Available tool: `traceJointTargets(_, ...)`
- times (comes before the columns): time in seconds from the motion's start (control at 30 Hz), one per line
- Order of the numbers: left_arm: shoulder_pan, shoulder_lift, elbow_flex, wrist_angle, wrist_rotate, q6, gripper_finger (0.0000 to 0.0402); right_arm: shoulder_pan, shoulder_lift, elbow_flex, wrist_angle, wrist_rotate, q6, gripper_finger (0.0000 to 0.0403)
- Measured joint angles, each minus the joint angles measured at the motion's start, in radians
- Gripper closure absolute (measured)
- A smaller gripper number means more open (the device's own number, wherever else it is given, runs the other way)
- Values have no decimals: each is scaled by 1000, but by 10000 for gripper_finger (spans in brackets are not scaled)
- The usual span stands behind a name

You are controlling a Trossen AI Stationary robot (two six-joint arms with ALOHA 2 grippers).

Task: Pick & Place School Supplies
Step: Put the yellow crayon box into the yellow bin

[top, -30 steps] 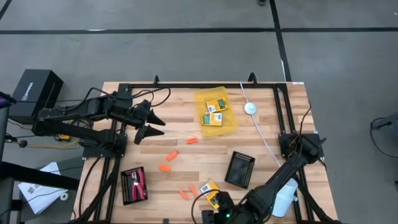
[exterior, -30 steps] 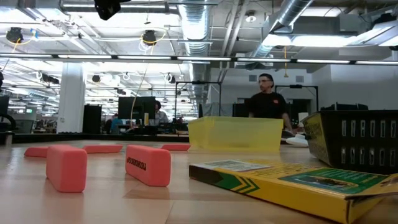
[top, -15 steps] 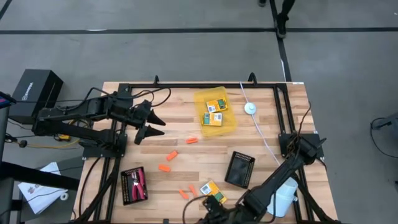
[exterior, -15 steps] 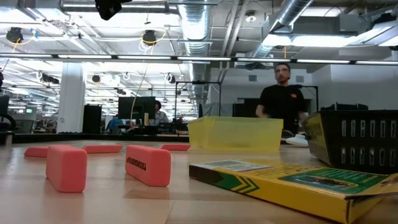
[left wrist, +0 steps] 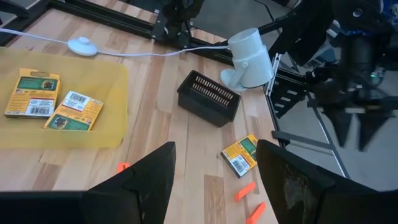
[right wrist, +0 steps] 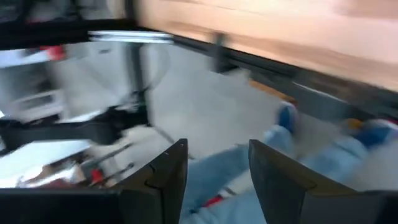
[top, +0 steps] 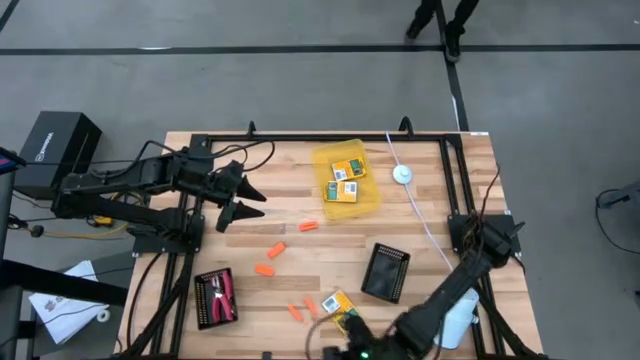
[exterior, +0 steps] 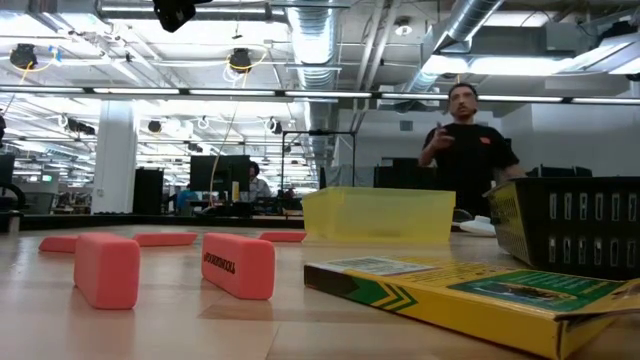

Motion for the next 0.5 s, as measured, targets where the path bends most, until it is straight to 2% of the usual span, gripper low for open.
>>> traceJointTargets(0.13,0,0,0,0,0,-1,181,19,1,-1,-39,-3,22,243)
traceJointTargets(0.27,0,0,0,0,0,-2,181,2,1,-1,-10,80,9,243)
traceJointTargets(0.5,0,0,0,0,0,-2,181,-9,0,0,17,152,-10,243)
